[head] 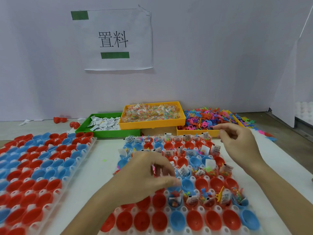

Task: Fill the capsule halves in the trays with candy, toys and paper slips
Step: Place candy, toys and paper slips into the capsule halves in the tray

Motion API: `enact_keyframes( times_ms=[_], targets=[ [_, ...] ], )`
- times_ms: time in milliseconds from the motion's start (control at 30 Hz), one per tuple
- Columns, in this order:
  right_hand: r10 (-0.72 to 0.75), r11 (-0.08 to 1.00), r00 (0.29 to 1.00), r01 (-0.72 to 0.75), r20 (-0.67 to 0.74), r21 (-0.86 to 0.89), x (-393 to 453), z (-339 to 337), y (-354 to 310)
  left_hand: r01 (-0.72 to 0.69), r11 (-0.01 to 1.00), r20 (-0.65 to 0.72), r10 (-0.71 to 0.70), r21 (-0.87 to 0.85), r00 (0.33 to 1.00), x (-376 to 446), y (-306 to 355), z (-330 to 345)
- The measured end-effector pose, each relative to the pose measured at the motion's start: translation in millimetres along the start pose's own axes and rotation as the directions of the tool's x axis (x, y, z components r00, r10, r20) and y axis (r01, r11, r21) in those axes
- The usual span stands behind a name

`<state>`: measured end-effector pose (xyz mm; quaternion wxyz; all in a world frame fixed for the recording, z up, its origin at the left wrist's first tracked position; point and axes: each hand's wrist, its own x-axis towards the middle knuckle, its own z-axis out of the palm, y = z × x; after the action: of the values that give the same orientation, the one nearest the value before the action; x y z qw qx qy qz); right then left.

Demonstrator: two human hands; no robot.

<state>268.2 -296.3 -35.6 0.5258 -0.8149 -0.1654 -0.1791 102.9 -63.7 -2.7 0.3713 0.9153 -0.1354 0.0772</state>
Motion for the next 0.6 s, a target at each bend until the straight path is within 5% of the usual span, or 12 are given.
enact_keyframes(
  times_ms=[233, 400, 600],
  targets=[
    [-0.028, 0.957, 0.996, 0.051, 0.084, -0.286, 34, 13, -6, 0.048, 0.984, -0.504, -0.129, -0.171, 0.854, 8, -26, -17],
    [0.045, 0.876, 0.967, 0.084, 0.252, -0.476, 80, 44, -17, 0.140, 0.958, -0.593, -0.265, -0.249, 0.761, 9, -47, -22],
    [0.149, 0.777, 0.931, 0.098, 0.332, -0.622, 104, 71, -10, 0.164, 0.950, -0.603, -0.297, -0.266, 0.741, 10, -54, -22]
  ],
)
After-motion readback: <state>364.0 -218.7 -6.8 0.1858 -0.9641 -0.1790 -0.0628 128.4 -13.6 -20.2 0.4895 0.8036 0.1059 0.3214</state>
